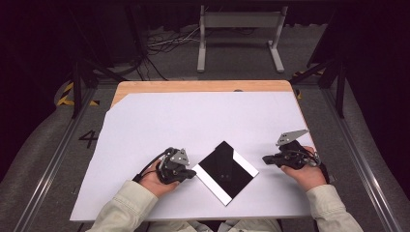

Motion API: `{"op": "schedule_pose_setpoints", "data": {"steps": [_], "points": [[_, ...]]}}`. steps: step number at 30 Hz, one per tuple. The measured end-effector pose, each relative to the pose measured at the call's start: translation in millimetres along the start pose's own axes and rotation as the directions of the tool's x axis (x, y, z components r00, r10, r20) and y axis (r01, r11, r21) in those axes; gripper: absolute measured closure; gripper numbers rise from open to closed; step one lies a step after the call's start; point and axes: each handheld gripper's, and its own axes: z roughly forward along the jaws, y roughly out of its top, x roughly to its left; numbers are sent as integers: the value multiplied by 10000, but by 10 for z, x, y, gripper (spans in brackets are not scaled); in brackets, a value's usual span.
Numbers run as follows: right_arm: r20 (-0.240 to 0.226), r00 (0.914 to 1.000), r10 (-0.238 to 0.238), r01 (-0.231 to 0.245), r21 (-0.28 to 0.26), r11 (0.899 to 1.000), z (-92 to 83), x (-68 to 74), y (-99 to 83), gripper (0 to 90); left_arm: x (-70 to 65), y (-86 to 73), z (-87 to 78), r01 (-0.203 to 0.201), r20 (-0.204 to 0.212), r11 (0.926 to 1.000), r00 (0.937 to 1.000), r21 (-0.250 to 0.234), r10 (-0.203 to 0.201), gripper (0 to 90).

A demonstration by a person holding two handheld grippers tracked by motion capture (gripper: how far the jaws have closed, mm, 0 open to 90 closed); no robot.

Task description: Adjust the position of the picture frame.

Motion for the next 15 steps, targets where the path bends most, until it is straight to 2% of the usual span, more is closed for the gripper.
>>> {"op": "schedule_pose_setpoints", "data": {"steps": [2, 7, 9, 15], "points": [[101, 9999, 68, -67, -90, 9999, -18, -11, -13, 900, 15, 10, 27, 127, -104, 9998, 9999, 132, -126, 900], [135, 9997, 204, -202, -99, 9997, -40, -29, -44, 900, 46, 57, 35, 321, -204, 9993, 9993, -183, -325, 900], [121, 9997, 201, -200, -75, 9998, -38, -27, -47, 900, 82, 72, 50, 516, -213, 9982, 9984, -320, -523, 900], [153, 9997, 185, -183, -144, 9997, -68, -5, -40, 900, 147, 136, 99, 765, -328, 9962, 9964, -423, -779, 900]]}}
